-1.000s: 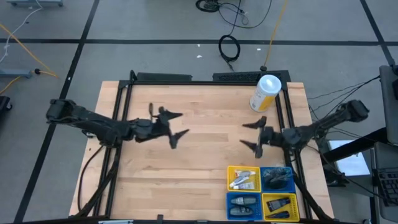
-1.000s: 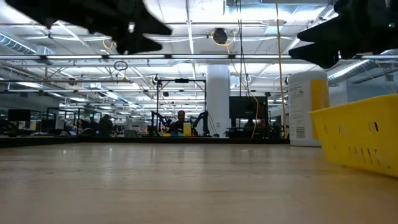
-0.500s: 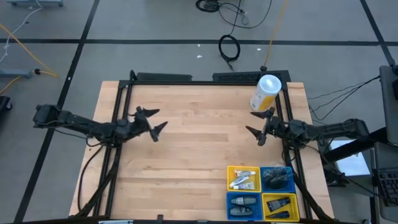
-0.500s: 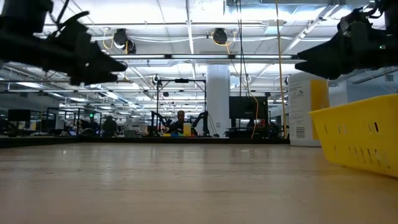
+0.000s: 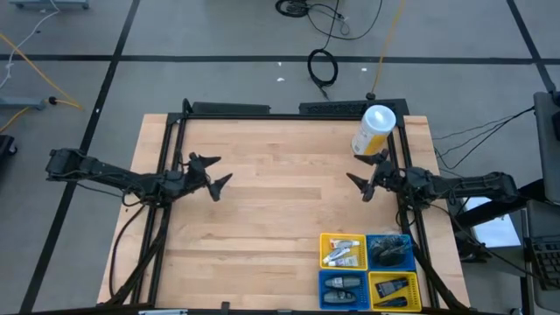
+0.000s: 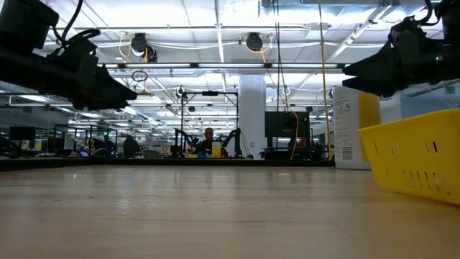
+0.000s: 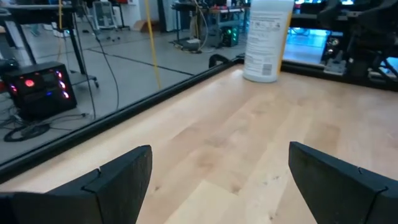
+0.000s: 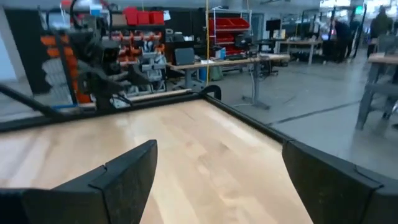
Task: Pick & Place Travel size toiletries
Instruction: Return to Home Position
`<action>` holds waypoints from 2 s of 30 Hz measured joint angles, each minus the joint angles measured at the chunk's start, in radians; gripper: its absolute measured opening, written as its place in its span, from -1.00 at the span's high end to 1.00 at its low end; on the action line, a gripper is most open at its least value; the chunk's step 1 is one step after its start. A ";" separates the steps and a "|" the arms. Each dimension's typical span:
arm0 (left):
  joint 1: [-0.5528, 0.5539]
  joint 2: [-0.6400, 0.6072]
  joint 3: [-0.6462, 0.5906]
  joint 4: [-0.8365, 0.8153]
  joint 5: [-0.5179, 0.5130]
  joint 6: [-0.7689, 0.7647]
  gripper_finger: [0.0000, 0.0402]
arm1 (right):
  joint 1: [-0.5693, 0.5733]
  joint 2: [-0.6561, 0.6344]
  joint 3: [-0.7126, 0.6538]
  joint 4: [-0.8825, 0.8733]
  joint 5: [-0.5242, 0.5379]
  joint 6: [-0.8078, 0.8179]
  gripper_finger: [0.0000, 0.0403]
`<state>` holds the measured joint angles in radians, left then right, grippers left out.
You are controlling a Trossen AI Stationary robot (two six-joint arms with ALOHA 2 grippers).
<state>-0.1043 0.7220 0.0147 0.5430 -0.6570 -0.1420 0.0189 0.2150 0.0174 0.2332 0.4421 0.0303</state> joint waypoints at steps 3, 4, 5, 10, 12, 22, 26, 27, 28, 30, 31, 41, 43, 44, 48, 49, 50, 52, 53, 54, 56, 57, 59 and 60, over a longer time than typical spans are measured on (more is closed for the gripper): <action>0.000 0.000 0.000 0.002 0.009 -0.008 -0.82 | 0.000 0.000 -0.001 0.001 -0.001 0.086 -0.67; 0.000 0.000 0.000 0.002 0.010 -0.008 -0.82 | 0.000 0.000 -0.001 0.001 -0.001 0.105 -0.67; 0.000 0.000 0.000 0.001 0.010 -0.008 -0.82 | 0.000 0.000 -0.001 0.001 -0.001 0.117 -0.67; 0.000 0.000 0.000 0.001 0.010 -0.008 -0.82 | 0.000 0.000 -0.002 0.000 -0.001 0.107 -0.67; 0.000 0.000 0.000 0.000 0.011 -0.008 -0.82 | 0.004 -0.018 -0.002 -0.014 -0.001 0.107 -0.67; 0.000 0.000 0.000 0.000 0.012 -0.008 -0.82 | -0.004 -0.211 -0.002 0.023 0.002 0.107 -0.67; 0.000 0.000 0.000 -0.001 0.012 0.003 -0.82 | -0.019 -0.211 -0.002 0.043 0.001 0.107 -0.67; 0.000 0.000 0.000 -0.001 0.012 0.009 -0.82 | -0.023 -0.211 -0.002 0.045 0.001 0.108 -0.67; 0.000 0.000 0.000 -0.001 0.012 0.012 -0.82 | -0.025 -0.211 -0.002 0.048 0.001 0.107 -0.67; 0.000 0.000 0.000 -0.002 0.012 0.012 -0.82 | -0.026 -0.201 -0.002 0.043 0.001 0.107 -0.67; 0.000 0.000 0.000 -0.002 0.012 0.010 -0.82 | -0.026 -0.200 -0.002 0.037 0.001 0.107 -0.67; 0.000 0.000 0.000 -0.001 0.012 0.008 -0.82 | -0.026 -0.201 -0.002 0.039 0.001 0.107 -0.67; 0.000 0.000 0.000 -0.001 0.012 0.008 -0.82 | -0.026 -0.201 -0.002 0.039 0.001 0.107 -0.67; 0.000 0.000 0.000 -0.001 0.012 0.008 -0.82 | -0.026 -0.201 -0.002 0.039 0.001 0.107 -0.67; 0.000 0.000 0.000 -0.001 0.012 0.008 -0.82 | -0.026 -0.201 -0.002 0.039 0.001 0.107 -0.67; 0.000 0.000 0.000 -0.001 0.012 0.008 -0.82 | -0.026 -0.201 -0.002 0.039 0.001 0.107 -0.67; 0.000 0.000 0.000 -0.001 0.012 0.008 -0.82 | -0.026 -0.201 -0.002 0.039 0.001 0.107 -0.67; 0.000 0.000 0.000 -0.001 0.012 0.008 -0.82 | -0.026 -0.201 -0.002 0.039 0.001 0.107 -0.67; 0.000 0.000 0.000 -0.001 0.012 0.007 -0.82 | -0.026 -0.201 -0.002 0.039 0.001 0.107 -0.67; 0.000 0.000 0.000 -0.001 0.012 0.007 -0.82 | -0.026 -0.201 -0.002 0.039 0.001 0.107 -0.67; 0.000 0.000 0.000 -0.001 0.012 0.007 -0.82 | -0.026 -0.201 -0.002 0.039 0.001 0.107 -0.67; 0.000 0.000 0.000 -0.001 0.012 0.007 -0.82 | -0.026 -0.201 -0.002 0.039 0.001 0.107 -0.67; 0.000 0.000 0.000 -0.001 0.012 0.007 -0.82 | -0.026 -0.201 -0.002 0.039 0.001 0.107 -0.67; 0.000 0.000 0.000 -0.001 0.012 0.007 -0.82 | -0.026 -0.201 -0.002 0.039 0.001 0.107 -0.67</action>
<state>-0.1047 0.7216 0.0151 0.5419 -0.6453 -0.1352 -0.0071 0.0139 0.0151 0.2718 0.4432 0.1375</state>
